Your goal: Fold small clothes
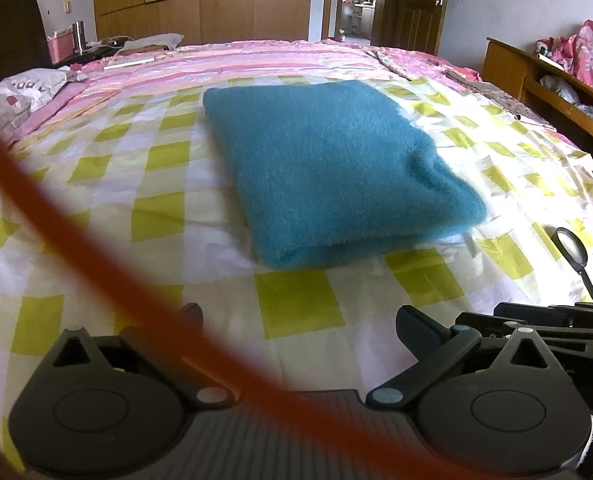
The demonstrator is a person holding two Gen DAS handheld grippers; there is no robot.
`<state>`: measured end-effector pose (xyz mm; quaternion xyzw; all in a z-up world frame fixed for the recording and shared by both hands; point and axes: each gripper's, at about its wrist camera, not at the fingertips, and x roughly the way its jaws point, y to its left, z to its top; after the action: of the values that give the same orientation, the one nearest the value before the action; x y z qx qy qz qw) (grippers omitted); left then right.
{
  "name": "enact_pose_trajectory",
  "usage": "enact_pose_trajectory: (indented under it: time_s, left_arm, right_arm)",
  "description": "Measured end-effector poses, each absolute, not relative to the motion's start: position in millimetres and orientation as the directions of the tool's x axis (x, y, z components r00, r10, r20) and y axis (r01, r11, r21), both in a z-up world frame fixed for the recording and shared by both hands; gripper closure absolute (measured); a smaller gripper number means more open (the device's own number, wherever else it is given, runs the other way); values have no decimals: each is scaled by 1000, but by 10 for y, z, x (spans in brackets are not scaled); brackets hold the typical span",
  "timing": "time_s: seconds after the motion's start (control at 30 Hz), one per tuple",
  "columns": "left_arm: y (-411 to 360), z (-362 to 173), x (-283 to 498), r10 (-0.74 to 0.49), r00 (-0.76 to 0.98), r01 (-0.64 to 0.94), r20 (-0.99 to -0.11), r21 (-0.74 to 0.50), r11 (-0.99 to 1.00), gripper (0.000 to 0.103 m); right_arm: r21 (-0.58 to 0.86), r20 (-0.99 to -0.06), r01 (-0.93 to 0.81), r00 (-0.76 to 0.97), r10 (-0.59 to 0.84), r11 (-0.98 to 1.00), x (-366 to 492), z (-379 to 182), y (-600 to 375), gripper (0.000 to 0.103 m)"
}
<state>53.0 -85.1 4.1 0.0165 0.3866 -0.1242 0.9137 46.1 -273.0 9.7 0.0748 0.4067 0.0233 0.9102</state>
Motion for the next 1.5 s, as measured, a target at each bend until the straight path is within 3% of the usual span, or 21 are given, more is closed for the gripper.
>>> enact_pose_trajectory:
  time_s: [1.5]
  left_arm:
    - [-882, 29, 504, -173, 672, 223, -720, -26, 974, 0]
  right_arm:
    - [157, -748, 23, 656, 104, 987, 421, 31, -2722, 66]
